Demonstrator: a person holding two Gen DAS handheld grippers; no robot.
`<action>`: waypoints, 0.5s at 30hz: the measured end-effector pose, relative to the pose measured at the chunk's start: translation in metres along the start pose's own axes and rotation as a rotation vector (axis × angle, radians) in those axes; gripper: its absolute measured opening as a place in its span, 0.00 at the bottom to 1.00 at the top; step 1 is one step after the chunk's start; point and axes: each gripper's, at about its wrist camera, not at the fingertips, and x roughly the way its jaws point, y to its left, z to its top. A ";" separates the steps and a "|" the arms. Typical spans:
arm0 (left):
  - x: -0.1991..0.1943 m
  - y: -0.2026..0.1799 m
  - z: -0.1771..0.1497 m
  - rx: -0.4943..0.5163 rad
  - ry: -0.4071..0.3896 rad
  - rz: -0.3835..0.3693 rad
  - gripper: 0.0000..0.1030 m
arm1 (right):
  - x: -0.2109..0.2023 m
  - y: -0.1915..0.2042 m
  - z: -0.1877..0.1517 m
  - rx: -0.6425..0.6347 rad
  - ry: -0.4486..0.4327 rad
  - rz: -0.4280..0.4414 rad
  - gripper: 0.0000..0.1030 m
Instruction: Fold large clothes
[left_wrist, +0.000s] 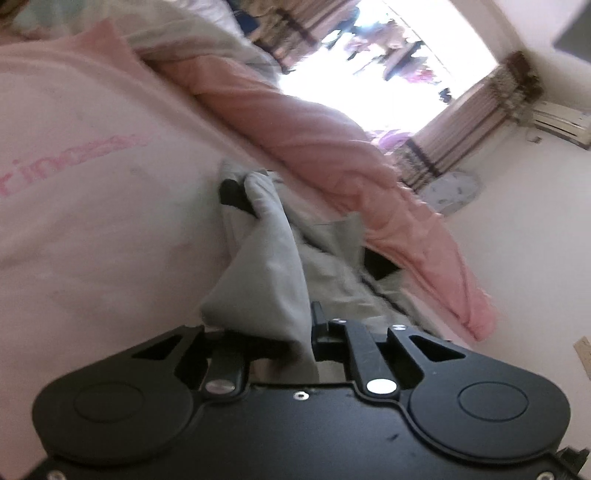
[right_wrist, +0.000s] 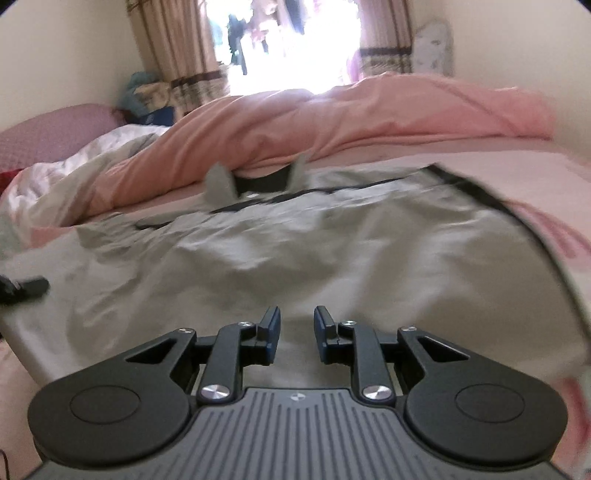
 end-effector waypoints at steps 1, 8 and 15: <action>0.001 -0.009 0.000 0.016 0.002 -0.025 0.08 | -0.006 -0.012 0.000 0.021 -0.001 -0.004 0.26; 0.024 -0.106 -0.015 0.132 0.009 -0.220 0.06 | -0.037 -0.082 -0.005 0.127 -0.024 -0.069 0.27; 0.080 -0.210 -0.074 0.227 0.139 -0.493 0.05 | -0.068 -0.132 -0.007 0.187 -0.079 -0.136 0.28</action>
